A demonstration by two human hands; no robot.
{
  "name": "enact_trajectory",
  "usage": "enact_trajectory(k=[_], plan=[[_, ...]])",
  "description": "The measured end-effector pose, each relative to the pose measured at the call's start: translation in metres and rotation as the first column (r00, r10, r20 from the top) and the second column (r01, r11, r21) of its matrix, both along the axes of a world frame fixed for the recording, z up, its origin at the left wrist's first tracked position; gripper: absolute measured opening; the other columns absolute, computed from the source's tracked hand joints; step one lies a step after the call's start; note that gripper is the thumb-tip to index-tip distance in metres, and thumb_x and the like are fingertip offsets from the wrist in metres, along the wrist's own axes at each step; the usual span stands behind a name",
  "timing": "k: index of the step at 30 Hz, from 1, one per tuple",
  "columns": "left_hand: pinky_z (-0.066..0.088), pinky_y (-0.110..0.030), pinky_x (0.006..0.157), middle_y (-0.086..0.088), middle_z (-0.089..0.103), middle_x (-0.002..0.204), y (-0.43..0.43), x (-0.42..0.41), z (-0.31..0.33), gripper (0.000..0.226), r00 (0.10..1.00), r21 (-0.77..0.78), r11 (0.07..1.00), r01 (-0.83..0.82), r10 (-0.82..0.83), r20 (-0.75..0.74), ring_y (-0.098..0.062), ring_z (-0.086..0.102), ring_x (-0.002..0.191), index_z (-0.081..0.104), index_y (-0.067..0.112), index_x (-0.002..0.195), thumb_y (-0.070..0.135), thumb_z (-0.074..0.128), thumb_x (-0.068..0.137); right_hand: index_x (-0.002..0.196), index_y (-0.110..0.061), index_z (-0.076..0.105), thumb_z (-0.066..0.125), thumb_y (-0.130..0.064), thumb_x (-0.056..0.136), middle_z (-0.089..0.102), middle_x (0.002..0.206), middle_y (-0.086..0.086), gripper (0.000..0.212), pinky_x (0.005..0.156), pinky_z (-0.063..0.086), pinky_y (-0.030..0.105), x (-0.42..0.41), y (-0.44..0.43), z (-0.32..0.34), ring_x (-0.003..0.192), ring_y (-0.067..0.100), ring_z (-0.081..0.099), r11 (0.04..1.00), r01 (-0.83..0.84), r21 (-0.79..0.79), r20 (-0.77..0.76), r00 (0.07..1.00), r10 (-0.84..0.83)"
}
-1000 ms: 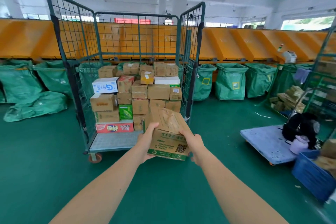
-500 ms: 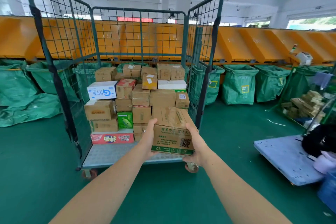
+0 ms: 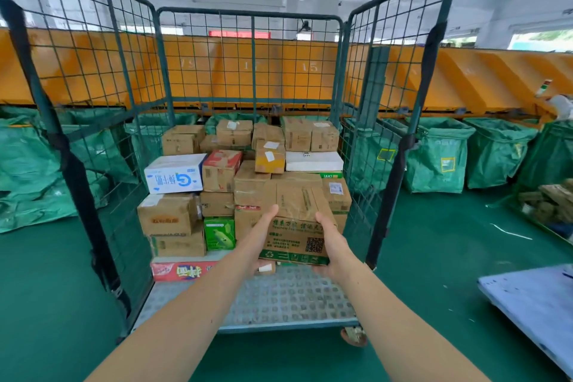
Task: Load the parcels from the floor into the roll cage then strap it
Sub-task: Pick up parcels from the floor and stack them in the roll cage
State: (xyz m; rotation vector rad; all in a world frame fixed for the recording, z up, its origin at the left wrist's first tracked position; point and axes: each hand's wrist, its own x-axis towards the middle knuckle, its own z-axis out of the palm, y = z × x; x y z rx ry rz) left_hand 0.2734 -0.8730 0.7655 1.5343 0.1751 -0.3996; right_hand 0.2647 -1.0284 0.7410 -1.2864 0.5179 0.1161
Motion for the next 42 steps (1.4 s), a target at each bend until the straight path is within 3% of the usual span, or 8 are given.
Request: enact_trajectory(k=[8, 14, 18, 23, 26, 30, 38, 42], plan=[[0.05, -0.043, 0.098, -0.008, 0.07, 0.103, -0.035, 0.157, -0.013, 0.057, 0.999, -0.047, 0.998, -0.05, 0.049, -0.023, -0.023, 0.064, 0.1, 0.062, 0.019, 0.11, 0.069, 0.056, 0.083, 0.119, -0.023, 0.057, 0.057, -0.062, 0.089, 0.07, 0.11, 0.009, 0.05, 0.095, 0.048, 0.047, 0.162, -0.039, -0.014, 0.102, 0.027, 0.063, 0.999, -0.038, -0.033, 0.008, 0.999, 0.038], [0.052, -0.043, 0.096, -0.009, 0.073, 0.105, -0.082, 0.288, -0.009, 0.069, 0.999, -0.057, 0.998, -0.032, 0.031, -0.018, -0.025, 0.067, 0.102, 0.064, 0.017, 0.115, 0.075, 0.057, 0.078, 0.13, -0.025, 0.054, 0.066, -0.076, 0.061, 0.068, 0.116, 0.006, 0.087, 0.081, 0.055, 0.043, 0.29, -0.084, -0.008, 0.104, 0.026, 0.065, 0.999, -0.02, -0.027, 0.016, 1.0, 0.02], [0.047, -0.046, 0.103, -0.008, 0.069, 0.112, -0.105, 0.356, -0.016, 0.072, 0.999, -0.019, 0.999, -0.034, 0.033, -0.04, -0.026, 0.062, 0.109, 0.062, 0.019, 0.119, 0.077, 0.054, 0.078, 0.137, -0.019, 0.05, 0.068, -0.073, 0.065, 0.069, 0.115, 0.007, 0.091, 0.061, 0.052, 0.037, 0.361, -0.11, -0.013, 0.099, 0.026, 0.067, 0.999, 0.004, -0.041, -0.02, 1.0, -0.005], [0.05, -0.038, 0.084, -0.004, 0.066, 0.104, -0.12, 0.432, -0.021, 0.054, 0.993, -0.019, 0.996, -0.086, 0.085, -0.084, -0.018, 0.06, 0.092, 0.057, 0.019, 0.116, 0.065, 0.055, 0.087, 0.14, -0.018, 0.047, 0.069, -0.063, 0.079, 0.066, 0.12, 0.006, 0.078, 0.055, 0.048, 0.033, 0.437, -0.128, -0.016, 0.096, 0.022, 0.065, 0.997, 0.01, -0.072, -0.053, 0.999, -0.014], [0.049, -0.039, 0.085, -0.001, 0.065, 0.105, -0.128, 0.487, -0.029, 0.057, 0.992, -0.024, 0.996, -0.085, 0.082, -0.097, -0.016, 0.058, 0.089, 0.057, 0.02, 0.119, 0.066, 0.056, 0.085, 0.128, -0.022, 0.057, 0.067, -0.064, 0.08, 0.068, 0.114, 0.005, 0.064, 0.067, 0.053, 0.035, 0.487, -0.136, -0.022, 0.099, 0.022, 0.066, 0.998, 0.0, -0.062, -0.047, 0.999, -0.003], [0.045, -0.041, 0.097, -0.002, 0.063, 0.118, -0.136, 0.568, -0.04, 0.076, 0.995, 0.054, 0.998, -0.041, 0.046, -0.092, -0.02, 0.057, 0.103, 0.056, 0.02, 0.126, 0.076, 0.06, 0.074, 0.132, -0.023, 0.054, 0.071, -0.072, 0.044, 0.064, 0.124, 0.006, 0.102, 0.092, 0.055, 0.047, 0.559, -0.145, -0.035, 0.108, 0.025, 0.064, 0.996, 0.068, -0.061, -0.031, 0.997, -0.07], [0.044, -0.034, 0.088, -0.002, 0.068, 0.103, -0.148, 0.711, -0.056, 0.038, 0.998, 0.14, 0.989, 0.038, -0.032, -0.047, -0.018, 0.061, 0.092, 0.064, 0.017, 0.105, 0.053, 0.059, 0.091, 0.142, -0.013, 0.038, 0.072, -0.068, 0.07, 0.058, 0.129, 0.009, 0.096, 0.098, 0.052, 0.049, 0.685, -0.162, -0.056, 0.112, 0.028, 0.061, 0.978, 0.171, -0.12, -0.086, 0.98, -0.182], [0.053, -0.042, 0.09, -0.004, 0.07, 0.097, -0.153, 0.754, -0.07, 0.041, 0.999, 0.208, 0.977, 0.037, -0.03, -0.036, -0.029, 0.066, 0.102, 0.067, 0.011, 0.11, 0.048, 0.06, 0.093, 0.133, -0.015, 0.051, 0.073, -0.072, 0.05, 0.066, 0.118, 0.006, 0.103, 0.09, 0.057, 0.051, 0.733, -0.17, -0.08, 0.104, 0.029, 0.066, 0.978, 0.17, -0.121, -0.122, 0.975, -0.184]])
